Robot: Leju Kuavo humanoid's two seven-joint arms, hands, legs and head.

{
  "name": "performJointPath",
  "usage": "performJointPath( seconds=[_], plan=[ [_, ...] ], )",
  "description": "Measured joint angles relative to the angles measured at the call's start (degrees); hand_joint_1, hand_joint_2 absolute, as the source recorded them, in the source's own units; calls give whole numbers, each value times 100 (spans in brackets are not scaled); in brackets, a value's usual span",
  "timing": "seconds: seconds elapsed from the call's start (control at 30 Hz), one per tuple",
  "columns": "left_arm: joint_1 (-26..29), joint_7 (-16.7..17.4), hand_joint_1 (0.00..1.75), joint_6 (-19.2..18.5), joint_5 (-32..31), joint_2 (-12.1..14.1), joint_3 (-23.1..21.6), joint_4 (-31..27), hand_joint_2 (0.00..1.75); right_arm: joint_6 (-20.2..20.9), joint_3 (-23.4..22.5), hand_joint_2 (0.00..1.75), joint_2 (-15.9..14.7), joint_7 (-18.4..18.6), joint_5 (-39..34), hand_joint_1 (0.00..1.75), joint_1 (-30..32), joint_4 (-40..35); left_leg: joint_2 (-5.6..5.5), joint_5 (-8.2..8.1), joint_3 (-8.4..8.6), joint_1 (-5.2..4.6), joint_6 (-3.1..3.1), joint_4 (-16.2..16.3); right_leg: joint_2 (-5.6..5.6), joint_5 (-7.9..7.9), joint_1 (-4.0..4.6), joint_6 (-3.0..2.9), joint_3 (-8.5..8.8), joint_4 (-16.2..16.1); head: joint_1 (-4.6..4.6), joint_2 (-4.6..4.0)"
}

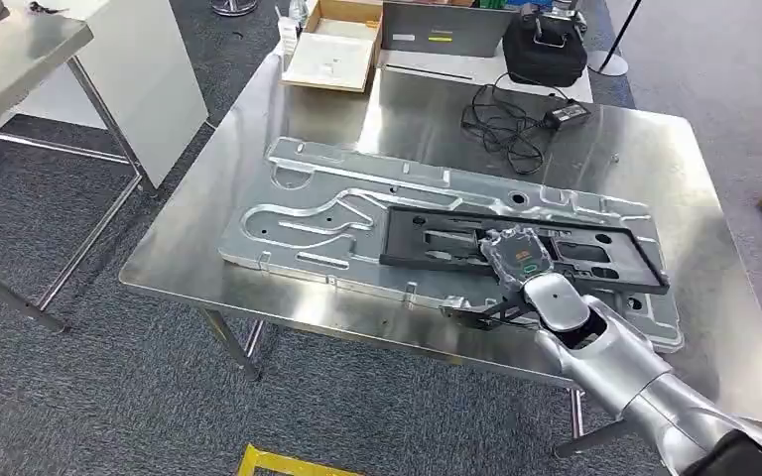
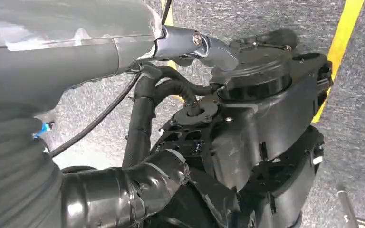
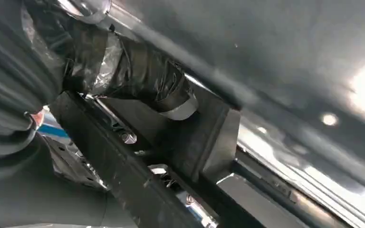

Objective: Take the parts from the cabinet and place them on the table.

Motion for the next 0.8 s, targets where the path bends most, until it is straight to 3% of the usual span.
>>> performJointPath(
  seconds=[0.03, 0.23, 0.4, 0.43, 0.63, 0.8],
  plan=[
    [0, 2, 0, -4, 9, 0, 0, 0, 175, -2, -4, 0, 9, -2, 2, 0, 0, 18, 1, -8, 3, -2, 14, 1, 2, -2, -3, 26, 1, -3, -2, 0],
    [-6, 55, 0, -201, -124, 0, 28, 0, 175, 33, -89, 0, 103, -7, 15, 0, 9, 232, 5, -6, 30, 3, 22, -3, 2, -8, 4, 70, 17, -5, 0, 0],
    [-10, 59, 0, -50, -216, 0, 31, 0, 175, -223, -265, 0, 197, 107, 123, 0, -2, 433, 8, -6, 60, 12, 21, -15, 5, -12, 13, 73, 42, -3, 0, 0],
    [-11, 61, 0, -57, -216, 0, 31, 0, 0, -252, -297, 0, 210, 147, 162, 0, -7, 448, 9, -5, 62, 13, 21, -16, 5, -12, 13, 73, 42, -2, 0, 0],
    [-10, 72, 0, 66, -173, 0, 24, 0, 0, -431, -479, 0, 278, 538, 442, 0, -11, 343, 9, -2, 58, 12, 19, -17, 6, -11, 12, 73, 42, 10, -2, 0],
    [33, 70, 0, 332, -221, 0, -85, -33, 0, -391, -780, 0, 288, 658, 514, 0, -23, -807, 23, -2, 58, 12, 19, -17, 20, -12, 12, 72, 32, 12, 0, 0]
  ],
)
